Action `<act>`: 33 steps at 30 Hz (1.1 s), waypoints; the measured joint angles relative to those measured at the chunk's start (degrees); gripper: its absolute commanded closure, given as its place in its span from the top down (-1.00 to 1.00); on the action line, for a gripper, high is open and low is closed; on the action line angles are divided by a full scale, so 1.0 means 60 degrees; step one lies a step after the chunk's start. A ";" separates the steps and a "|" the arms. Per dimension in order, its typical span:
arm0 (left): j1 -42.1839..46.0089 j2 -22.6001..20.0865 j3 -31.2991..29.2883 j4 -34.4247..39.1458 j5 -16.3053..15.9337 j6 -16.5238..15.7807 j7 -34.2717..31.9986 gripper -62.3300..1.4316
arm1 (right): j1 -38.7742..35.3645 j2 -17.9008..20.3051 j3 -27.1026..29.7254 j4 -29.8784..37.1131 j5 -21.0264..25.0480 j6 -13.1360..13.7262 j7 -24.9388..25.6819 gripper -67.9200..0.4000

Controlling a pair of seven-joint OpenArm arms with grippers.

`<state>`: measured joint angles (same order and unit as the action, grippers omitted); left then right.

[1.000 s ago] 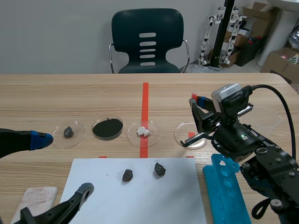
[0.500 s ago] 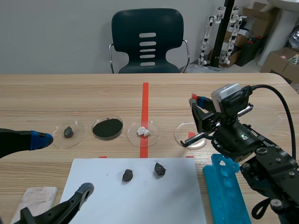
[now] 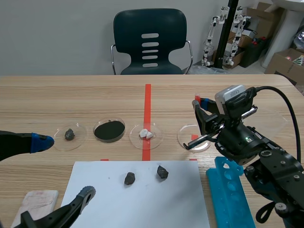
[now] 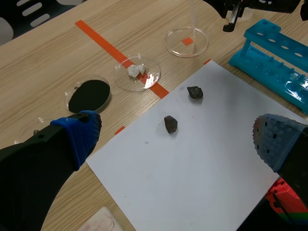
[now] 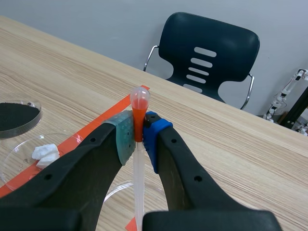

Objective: Draw acid from the petri dish

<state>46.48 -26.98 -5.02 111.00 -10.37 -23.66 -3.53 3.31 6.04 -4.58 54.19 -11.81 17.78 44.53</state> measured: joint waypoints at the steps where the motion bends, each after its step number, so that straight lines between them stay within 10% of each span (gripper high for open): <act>1: 0.0000 0.0000 0.0000 0.0000 0.0000 0.0000 0.0000 1.00 | 0.0000 0.0000 0.0000 0.0000 0.0000 0.0000 0.0000 -0.83; 33: 0.0000 0.0000 0.0000 0.0000 0.0000 0.0000 0.0000 1.00 | 0.0000 0.0000 0.0000 0.0000 0.0000 0.0000 0.0000 -0.79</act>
<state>46.48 -26.98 -5.02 111.00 -10.37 -23.66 -3.53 3.31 6.04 -4.58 54.19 -11.81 17.78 44.53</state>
